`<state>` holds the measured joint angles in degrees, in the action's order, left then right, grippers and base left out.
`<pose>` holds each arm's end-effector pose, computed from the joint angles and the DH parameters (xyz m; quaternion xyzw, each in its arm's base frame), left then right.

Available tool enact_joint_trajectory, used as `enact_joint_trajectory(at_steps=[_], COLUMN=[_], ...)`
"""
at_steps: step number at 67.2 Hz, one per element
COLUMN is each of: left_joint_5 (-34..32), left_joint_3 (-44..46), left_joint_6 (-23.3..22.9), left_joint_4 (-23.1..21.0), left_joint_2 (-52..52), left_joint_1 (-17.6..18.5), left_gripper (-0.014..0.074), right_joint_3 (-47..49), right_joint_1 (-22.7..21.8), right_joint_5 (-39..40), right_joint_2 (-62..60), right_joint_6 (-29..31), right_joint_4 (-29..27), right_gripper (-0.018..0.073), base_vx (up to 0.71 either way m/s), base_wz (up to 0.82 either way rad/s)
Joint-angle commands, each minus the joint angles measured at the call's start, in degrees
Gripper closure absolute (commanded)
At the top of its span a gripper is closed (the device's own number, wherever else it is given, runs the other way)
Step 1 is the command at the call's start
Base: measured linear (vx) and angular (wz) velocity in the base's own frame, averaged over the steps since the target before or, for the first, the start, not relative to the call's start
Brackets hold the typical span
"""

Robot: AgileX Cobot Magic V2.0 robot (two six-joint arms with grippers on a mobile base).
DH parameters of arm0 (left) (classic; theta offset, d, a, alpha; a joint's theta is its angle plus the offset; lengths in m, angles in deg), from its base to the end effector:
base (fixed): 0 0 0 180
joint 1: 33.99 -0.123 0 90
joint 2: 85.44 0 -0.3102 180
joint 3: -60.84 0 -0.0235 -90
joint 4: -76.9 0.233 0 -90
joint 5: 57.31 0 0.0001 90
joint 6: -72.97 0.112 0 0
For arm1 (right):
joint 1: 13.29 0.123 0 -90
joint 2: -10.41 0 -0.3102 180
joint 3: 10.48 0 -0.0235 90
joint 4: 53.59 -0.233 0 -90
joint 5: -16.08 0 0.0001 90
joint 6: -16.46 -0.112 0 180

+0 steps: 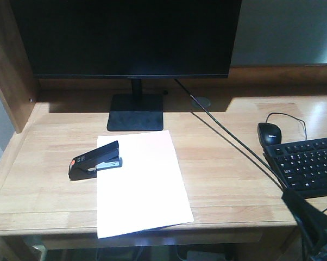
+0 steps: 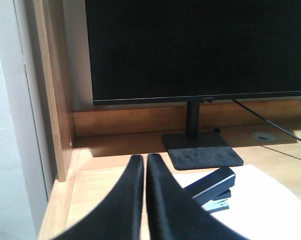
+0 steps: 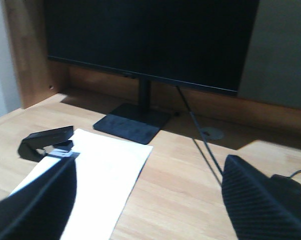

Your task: Grab stapler and paper to desk for stapling

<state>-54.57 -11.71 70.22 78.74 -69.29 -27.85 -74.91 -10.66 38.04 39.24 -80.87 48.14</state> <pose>0.0462 -0.0048 0.2352 0.0321 0.7152 -0.0424 0.6969 0.0635 0.0439 0.2684 -0.1732 0.7310 0.1256 0.6480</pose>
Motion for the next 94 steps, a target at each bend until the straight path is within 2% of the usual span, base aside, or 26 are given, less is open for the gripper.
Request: enact_joint_trajectory(at_steps=[1, 8, 15, 22, 65, 76, 87, 94], left_joint_5=[-4.20, -4.20, -4.20, -4.20, -4.20, -5.94, -5.68, -0.41], left_joint_3=[1.49, 1.49, 1.49, 1.49, 1.49, -1.58, -8.45, -8.35], left_joint_6=[-0.52, -0.52, -0.52, -0.52, -0.52, 0.82, 6.42, 6.34], left_joint_4=[-0.26, -0.26, -0.26, -0.26, -0.26, -0.16, -0.16, -0.21], left_joint_2=[0.84, 0.84, 0.84, 0.84, 0.84, -0.61, -6.86, -11.10], left_joint_1=[0.23, 0.23, 0.23, 0.23, 0.23, 0.23, -2.16, -4.07], left_gripper=[0.0603, 0.0603, 0.0603, 0.0603, 0.0603, 0.0603, 0.0603, 0.0603], right_joint_3=[1.60, 1.60, 1.60, 1.60, 1.60, 1.60, 1.60, 1.60], right_joint_1=[-0.38, -0.38, -0.38, -0.38, -0.38, -0.38, -0.38, -0.38], right_joint_5=[-3.29, -3.30, -3.23, -4.77, -5.84, -5.84, -5.84, -5.84], right_joint_2=[0.44, 0.44, 0.44, 0.44, 0.44, 0.44, 0.44, 0.44], right_joint_6=[0.20, -0.02, -2.36, -5.85, -5.85, -5.85, -5.85, -5.85], right_joint_4=[-0.14, -0.09, -0.09, 0.01, 0.19, 0.19, 0.19, 0.19], right_gripper=[0.0134, 0.0322, 0.0575, 0.0571, 0.0568, 0.0568, 0.0568, 0.0568], base_vx=[0.00, 0.00, 0.00, 0.00, 0.00, 0.00, 0.00, 0.00], base_wz=[0.00, 0.00, 0.00, 0.00, 0.00, 0.00, 0.00, 0.00])
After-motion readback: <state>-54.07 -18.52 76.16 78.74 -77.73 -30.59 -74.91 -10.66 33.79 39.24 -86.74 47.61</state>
